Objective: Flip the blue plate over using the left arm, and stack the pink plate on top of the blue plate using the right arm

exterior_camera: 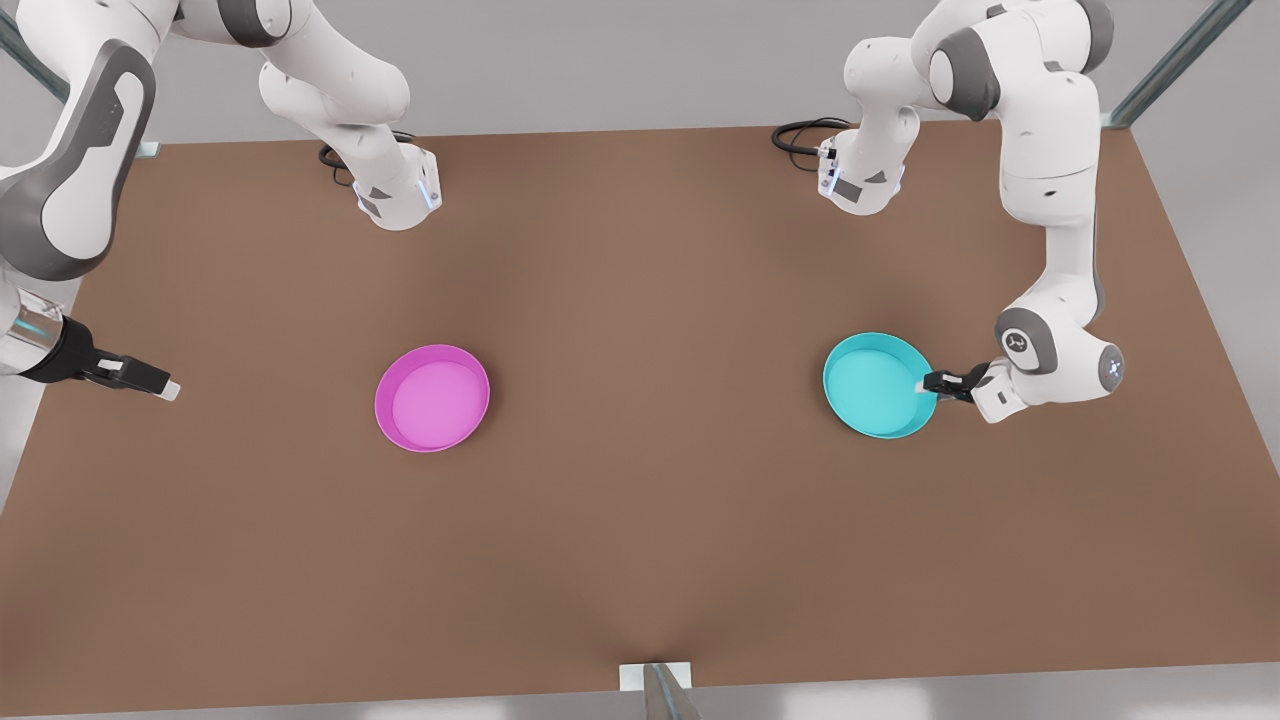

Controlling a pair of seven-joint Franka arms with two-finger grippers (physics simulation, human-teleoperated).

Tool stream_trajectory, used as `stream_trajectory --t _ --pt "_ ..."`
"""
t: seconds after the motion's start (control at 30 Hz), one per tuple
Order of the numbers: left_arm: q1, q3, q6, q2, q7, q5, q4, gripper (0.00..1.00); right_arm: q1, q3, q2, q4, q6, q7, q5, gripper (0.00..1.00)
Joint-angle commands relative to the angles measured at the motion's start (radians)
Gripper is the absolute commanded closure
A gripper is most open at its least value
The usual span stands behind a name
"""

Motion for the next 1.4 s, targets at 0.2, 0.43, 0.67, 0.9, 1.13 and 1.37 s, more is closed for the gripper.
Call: stream_trajectory --t 0.2,0.43,0.67,0.9,1.13,1.37 --pt "0.006 -0.009 0.03 0.024 0.063 0.004 0.004 0.43 0.011 0.0 0.0 -0.005 0.001 0.002 0.0 0.0" --pt "0.002 -0.018 0.04 0.044 0.031 0.004 0.013 0.51 0.011 0.0 0.0 -0.005 0.001 0.002 0.0 0.0" --pt "0.002 -0.018 0.038 0.042 0.028 0.004 0.019 0.75 0.03 0.004 0.025 -0.002 0.011 0.013 0.0 0.0" --pt "0.001 -0.047 -0.022 0.024 -0.173 0.132 0.114 0.79 0.032 0.004 0.025 0.001 0.013 0.011 -0.007 0.0" --pt "-0.057 -0.047 -0.309 -0.016 -0.505 0.343 0.441 0.79 0.032 0.004 0.029 0.002 0.008 0.011 -0.008 0.0" --pt "-0.341 -0.061 -0.467 0.083 -1.131 0.679 0.939 0.79 0.03 0.003 0.029 0.004 0.004 0.007 -0.002 0.0"
